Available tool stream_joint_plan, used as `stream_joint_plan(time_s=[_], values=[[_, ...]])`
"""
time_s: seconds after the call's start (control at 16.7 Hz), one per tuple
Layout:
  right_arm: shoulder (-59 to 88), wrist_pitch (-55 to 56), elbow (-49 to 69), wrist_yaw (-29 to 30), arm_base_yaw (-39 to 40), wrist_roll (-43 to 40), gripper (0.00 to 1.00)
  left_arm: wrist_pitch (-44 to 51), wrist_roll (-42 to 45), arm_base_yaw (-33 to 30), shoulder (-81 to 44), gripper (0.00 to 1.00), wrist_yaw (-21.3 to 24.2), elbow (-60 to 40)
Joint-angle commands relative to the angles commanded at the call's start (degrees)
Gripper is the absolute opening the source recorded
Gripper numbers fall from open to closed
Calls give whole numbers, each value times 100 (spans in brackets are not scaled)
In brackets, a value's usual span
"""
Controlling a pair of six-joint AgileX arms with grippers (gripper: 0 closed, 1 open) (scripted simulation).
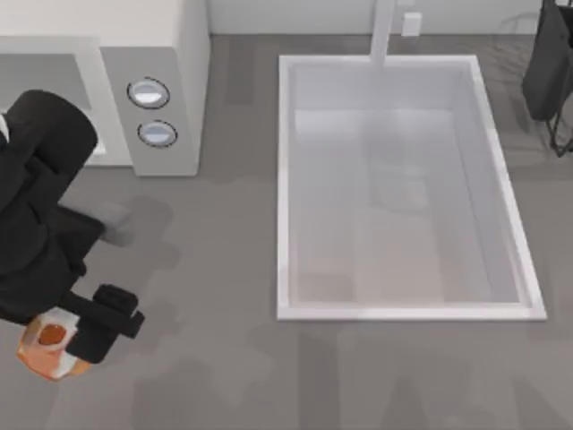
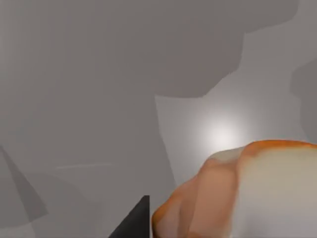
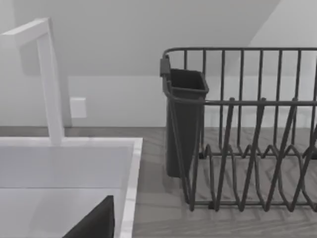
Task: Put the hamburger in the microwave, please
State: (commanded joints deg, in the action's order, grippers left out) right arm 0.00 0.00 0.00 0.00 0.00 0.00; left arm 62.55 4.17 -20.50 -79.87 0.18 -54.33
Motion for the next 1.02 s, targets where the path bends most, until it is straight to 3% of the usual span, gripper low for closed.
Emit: stream_joint_plan(time_s=[0.54,0.78,1.02], values=[[0,0,0,0,0,0,100,-291,34,93,-131,0,46,-77],[0,0,0,0,0,0,100,-1588,65,435,-713,0,196,-145],[0,0,0,0,0,0,100,-3720,79,988,-1574,0,388,-139]])
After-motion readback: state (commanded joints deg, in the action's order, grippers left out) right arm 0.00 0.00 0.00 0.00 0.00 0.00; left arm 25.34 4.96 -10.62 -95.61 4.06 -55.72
